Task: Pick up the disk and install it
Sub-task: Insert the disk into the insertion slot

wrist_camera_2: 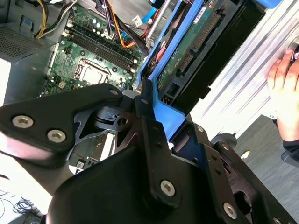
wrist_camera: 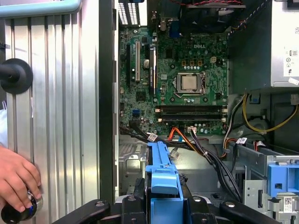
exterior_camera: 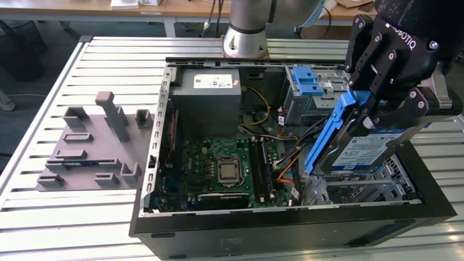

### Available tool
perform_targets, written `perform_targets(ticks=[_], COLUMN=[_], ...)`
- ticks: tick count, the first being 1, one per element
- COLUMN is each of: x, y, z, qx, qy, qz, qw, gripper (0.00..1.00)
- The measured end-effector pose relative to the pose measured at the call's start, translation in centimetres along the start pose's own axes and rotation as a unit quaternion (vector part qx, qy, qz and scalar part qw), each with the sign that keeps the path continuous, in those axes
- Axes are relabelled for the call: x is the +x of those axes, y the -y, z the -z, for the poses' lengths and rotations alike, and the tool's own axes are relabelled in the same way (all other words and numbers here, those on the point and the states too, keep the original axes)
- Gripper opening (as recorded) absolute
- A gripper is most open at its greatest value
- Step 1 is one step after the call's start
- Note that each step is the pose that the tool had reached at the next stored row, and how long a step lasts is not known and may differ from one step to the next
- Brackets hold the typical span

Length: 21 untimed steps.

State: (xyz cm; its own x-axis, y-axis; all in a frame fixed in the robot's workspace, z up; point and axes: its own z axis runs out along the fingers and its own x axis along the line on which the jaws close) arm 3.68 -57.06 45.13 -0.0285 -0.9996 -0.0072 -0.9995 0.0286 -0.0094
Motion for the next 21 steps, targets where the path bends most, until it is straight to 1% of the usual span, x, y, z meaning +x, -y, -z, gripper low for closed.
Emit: perform_targets(ticks=[6,9,15,17,21], x=[-0.01,-0.02,-0.07,-0.08,-0.08], y=[0.08,0.54,2.06,2.3,2.34], z=[0.0,-0.05,-0.24,-0.32,-0.34], qx=[0.0,0.0,0.0,0.0,0.0], qy=[0.0,0.0001,0.0,0.0,0.0], qz=[0.0,0.0,0.0,0.0,0.0], qw=[1.0,1.0,1.0,1.0,1.0], gripper=[0.36,0.36,0.36,0.36,0.36])
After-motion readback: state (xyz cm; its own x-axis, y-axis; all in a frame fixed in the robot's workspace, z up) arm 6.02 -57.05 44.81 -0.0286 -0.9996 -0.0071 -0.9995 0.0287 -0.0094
